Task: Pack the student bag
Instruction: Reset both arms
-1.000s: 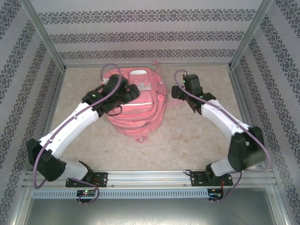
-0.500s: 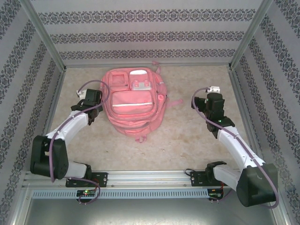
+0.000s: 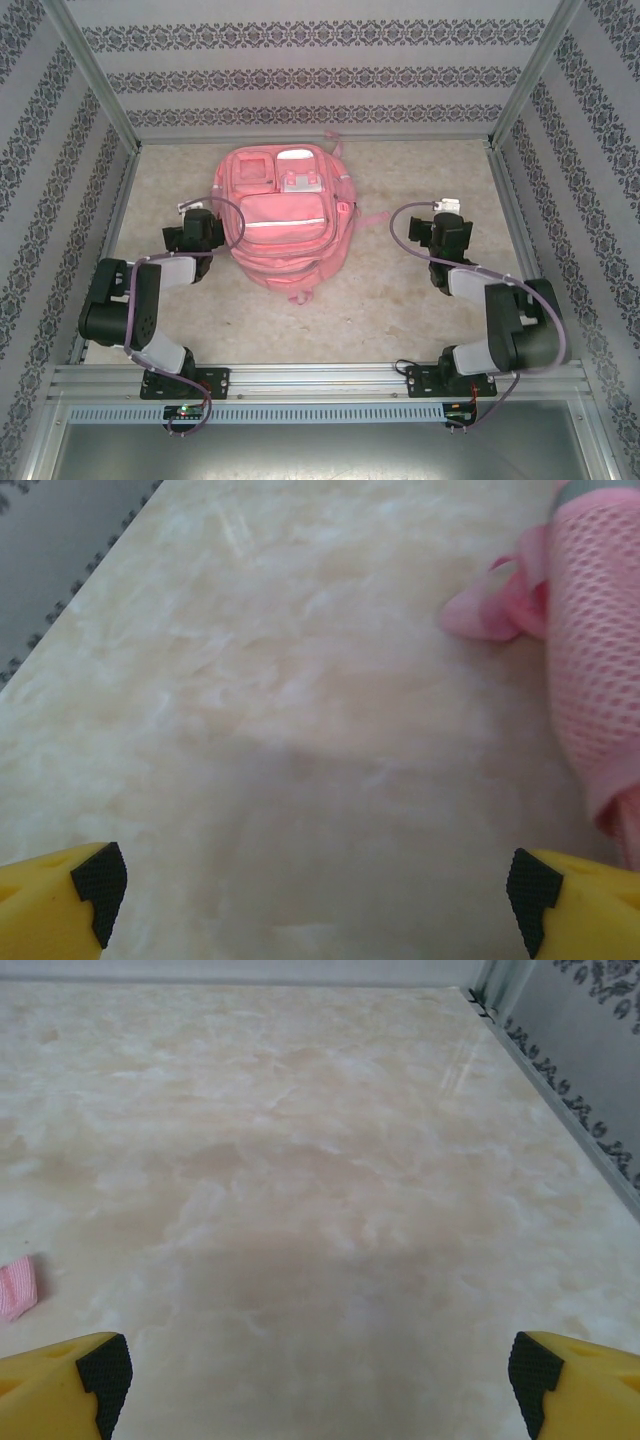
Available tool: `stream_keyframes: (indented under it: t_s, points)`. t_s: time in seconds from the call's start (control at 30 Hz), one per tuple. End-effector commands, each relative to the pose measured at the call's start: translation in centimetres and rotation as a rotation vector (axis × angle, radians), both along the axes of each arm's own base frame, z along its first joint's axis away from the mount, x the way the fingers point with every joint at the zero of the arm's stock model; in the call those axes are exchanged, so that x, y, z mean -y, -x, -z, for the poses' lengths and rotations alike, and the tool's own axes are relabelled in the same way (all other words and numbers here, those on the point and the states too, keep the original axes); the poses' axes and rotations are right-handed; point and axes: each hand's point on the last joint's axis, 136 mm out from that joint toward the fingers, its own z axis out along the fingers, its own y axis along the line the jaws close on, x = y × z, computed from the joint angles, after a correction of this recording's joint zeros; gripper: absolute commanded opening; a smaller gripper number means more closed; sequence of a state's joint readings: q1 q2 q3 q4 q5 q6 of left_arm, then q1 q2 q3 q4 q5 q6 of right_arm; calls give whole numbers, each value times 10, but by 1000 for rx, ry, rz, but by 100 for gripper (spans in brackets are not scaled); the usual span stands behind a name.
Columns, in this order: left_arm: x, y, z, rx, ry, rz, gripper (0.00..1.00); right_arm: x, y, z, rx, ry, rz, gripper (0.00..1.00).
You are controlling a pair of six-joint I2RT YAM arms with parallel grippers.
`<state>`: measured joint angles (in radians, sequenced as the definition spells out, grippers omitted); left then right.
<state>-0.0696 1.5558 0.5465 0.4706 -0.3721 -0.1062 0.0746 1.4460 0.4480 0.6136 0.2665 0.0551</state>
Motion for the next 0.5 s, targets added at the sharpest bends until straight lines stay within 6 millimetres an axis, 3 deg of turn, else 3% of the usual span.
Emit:
stream_keyframes:
  t_s: [0.0, 0.23, 0.47]
  points:
    - [20, -13, -26, 162, 21, 152, 99, -5, -7, -18, 140, -38, -61, 98]
    - [31, -9, -13, 176, 87, 260, 99, -15, -7, -14, 171, -42, -129, 98]
    - [30, -10, -16, 199, 84, 264, 99, -12, -9, -13, 154, -44, -117, 98]
